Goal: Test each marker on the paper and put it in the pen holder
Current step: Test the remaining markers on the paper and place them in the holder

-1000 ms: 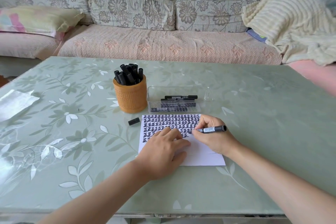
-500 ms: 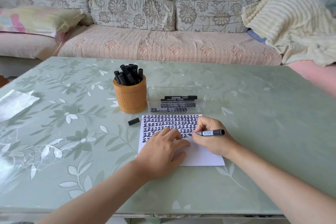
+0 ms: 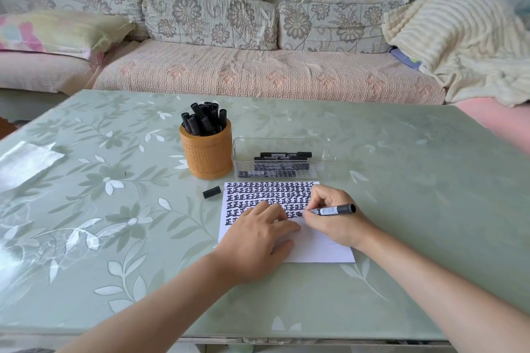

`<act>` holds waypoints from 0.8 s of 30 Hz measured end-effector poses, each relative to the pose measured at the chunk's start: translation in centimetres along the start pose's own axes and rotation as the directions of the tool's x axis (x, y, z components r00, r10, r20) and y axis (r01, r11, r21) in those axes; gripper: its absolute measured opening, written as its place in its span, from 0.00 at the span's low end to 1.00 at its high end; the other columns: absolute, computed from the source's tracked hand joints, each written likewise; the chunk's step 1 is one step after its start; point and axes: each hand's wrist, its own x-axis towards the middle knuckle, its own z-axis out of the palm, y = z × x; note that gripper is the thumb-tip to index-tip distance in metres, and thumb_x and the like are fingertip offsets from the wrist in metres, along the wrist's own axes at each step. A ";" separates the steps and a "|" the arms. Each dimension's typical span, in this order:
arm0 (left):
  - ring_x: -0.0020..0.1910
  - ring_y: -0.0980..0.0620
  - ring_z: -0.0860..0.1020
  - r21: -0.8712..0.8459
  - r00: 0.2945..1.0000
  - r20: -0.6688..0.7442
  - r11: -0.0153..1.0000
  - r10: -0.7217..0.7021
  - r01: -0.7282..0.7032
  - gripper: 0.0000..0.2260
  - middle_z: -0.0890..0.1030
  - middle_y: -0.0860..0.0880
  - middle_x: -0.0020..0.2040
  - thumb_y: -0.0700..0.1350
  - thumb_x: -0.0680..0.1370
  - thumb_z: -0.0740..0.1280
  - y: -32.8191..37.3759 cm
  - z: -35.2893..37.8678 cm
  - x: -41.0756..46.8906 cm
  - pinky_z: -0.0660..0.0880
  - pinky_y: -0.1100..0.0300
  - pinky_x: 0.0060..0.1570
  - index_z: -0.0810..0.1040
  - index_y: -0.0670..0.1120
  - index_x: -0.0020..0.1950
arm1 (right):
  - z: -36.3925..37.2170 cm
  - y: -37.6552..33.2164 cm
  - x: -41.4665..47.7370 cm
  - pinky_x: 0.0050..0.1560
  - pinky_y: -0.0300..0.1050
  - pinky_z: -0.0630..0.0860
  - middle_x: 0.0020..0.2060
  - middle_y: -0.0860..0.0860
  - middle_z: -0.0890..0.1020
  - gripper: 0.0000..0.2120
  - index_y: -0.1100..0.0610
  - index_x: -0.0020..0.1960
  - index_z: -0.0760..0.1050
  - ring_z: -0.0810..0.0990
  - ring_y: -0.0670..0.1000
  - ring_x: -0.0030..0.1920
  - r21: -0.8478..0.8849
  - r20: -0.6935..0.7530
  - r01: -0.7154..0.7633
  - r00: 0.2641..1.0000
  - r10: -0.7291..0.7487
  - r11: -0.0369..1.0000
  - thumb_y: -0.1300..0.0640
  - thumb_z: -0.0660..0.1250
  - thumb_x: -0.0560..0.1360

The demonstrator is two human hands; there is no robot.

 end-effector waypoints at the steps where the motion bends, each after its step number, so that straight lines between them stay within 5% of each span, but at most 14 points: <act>1: 0.47 0.52 0.70 0.002 1.000 0.000 1.000 0.001 -0.001 0.12 0.72 0.54 0.49 0.54 0.77 0.62 0.0 0.0 0.0 0.71 0.56 0.46 0.77 0.56 0.59 | -0.1 -0.1 0.0 0.33 0.43 0.65 0.29 0.45 0.73 0.08 0.57 0.34 0.70 0.69 0.46 0.31 0.008 0.011 0.001 1.000 -0.002 1.000 0.59 0.69 0.66; 9: 0.48 0.52 0.69 -0.003 1.000 -0.004 1.000 0.008 -0.008 0.13 0.72 0.55 0.50 0.54 0.78 0.61 -0.1 0.1 0.1 0.70 0.57 0.46 0.77 0.56 0.60 | 0.0 -0.2 0.2 0.32 0.44 0.62 0.28 0.46 0.71 0.09 0.57 0.32 0.67 0.67 0.47 0.30 -0.006 -0.027 -0.009 1.000 0.009 1.000 0.60 0.68 0.63; 14: 0.48 0.52 0.70 0.002 0.999 -0.023 0.999 0.032 -0.032 0.12 0.73 0.54 0.50 0.54 0.77 0.61 -0.2 0.3 0.0 0.70 0.58 0.45 0.77 0.56 0.59 | -0.6 -0.5 0.5 0.28 0.42 0.62 0.24 0.48 0.70 0.11 0.51 0.31 0.68 0.67 0.50 0.24 0.225 -0.128 -0.105 0.982 0.136 0.969 0.62 0.67 0.66; 20: 0.49 0.51 0.72 -0.066 0.998 0.016 0.996 0.061 -0.060 0.13 0.74 0.54 0.50 0.53 0.79 0.60 -0.9 -0.4 0.3 0.73 0.55 0.45 0.76 0.54 0.61 | -0.4 -1.9 0.5 0.27 0.41 0.67 0.29 0.47 0.77 0.08 0.54 0.42 0.78 0.71 0.47 0.25 0.191 -0.118 -0.067 0.989 0.090 0.979 0.66 0.70 0.74; 24: 0.48 0.54 0.75 -0.061 0.996 -0.092 0.998 -0.024 0.018 0.11 0.77 0.55 0.48 0.50 0.79 0.60 -2.3 -2.0 0.8 0.74 0.58 0.41 0.79 0.52 0.57 | -0.5 -3.0 1.2 0.31 0.43 0.70 0.26 0.43 0.74 0.10 0.51 0.49 0.81 0.70 0.46 0.28 0.148 -0.066 -0.048 0.996 0.058 0.988 0.65 0.66 0.77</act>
